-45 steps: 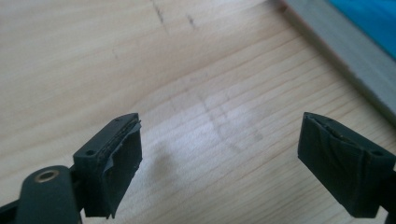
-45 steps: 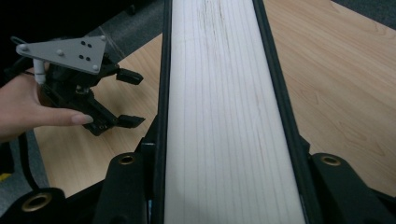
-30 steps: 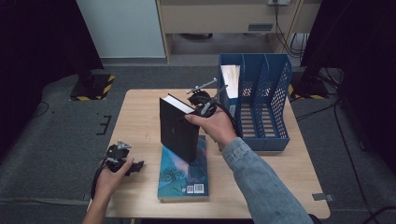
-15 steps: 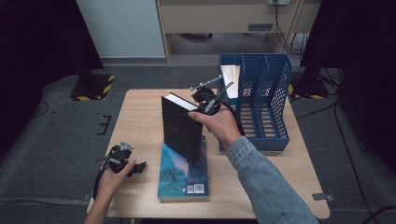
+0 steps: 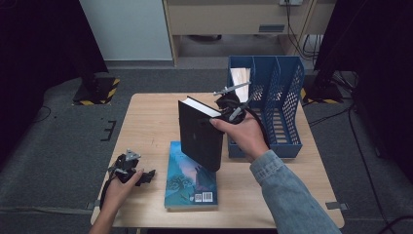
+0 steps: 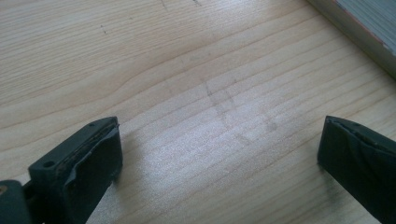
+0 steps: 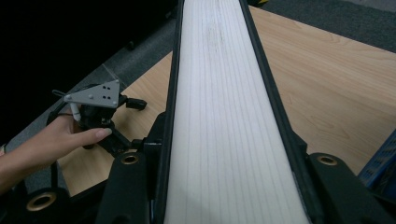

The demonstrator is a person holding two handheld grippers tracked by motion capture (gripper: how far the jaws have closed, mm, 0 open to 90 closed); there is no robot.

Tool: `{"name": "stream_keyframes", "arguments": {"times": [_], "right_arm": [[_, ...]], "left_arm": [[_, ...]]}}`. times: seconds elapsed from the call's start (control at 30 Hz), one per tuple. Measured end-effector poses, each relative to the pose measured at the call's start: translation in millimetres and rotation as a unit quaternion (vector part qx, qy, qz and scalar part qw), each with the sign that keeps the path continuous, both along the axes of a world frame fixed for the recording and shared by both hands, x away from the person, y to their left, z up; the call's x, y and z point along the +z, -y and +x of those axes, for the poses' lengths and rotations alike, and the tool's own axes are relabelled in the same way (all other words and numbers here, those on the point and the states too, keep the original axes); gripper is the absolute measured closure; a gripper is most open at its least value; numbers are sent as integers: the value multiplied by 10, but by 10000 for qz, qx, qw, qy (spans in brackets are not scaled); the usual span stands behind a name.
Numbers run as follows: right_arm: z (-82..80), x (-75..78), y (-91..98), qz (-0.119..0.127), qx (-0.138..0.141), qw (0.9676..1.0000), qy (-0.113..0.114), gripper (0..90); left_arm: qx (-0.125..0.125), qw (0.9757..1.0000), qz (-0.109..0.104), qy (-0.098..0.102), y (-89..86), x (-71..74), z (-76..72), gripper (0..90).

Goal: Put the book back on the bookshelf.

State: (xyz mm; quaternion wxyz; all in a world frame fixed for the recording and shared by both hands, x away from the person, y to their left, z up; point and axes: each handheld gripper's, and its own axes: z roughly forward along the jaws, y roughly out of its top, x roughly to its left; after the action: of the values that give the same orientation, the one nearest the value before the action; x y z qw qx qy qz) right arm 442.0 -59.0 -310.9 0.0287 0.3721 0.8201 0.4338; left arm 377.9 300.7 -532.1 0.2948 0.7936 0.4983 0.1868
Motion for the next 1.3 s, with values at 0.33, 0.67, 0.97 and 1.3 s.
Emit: {"name": "stream_keyframes", "arguments": {"times": [0.33,0.67,0.97,1.3], "right_arm": [[-231,-12,345,62,-6,10000,48,526],[-428,-65,697,246,-180,9995,121,525],[-598,-127,985,252,-298,9992,95,526],[-686,-201,1259,261,-567,9981,-19,525]], "left_arm": [[61,9998,-63,158,-1,-27,-33,0],[103,9996,-108,253,0,-44,-49,0],[71,9996,-107,252,-4,-44,-45,0],[72,9996,-108,254,-4,-44,-45,0]]}}
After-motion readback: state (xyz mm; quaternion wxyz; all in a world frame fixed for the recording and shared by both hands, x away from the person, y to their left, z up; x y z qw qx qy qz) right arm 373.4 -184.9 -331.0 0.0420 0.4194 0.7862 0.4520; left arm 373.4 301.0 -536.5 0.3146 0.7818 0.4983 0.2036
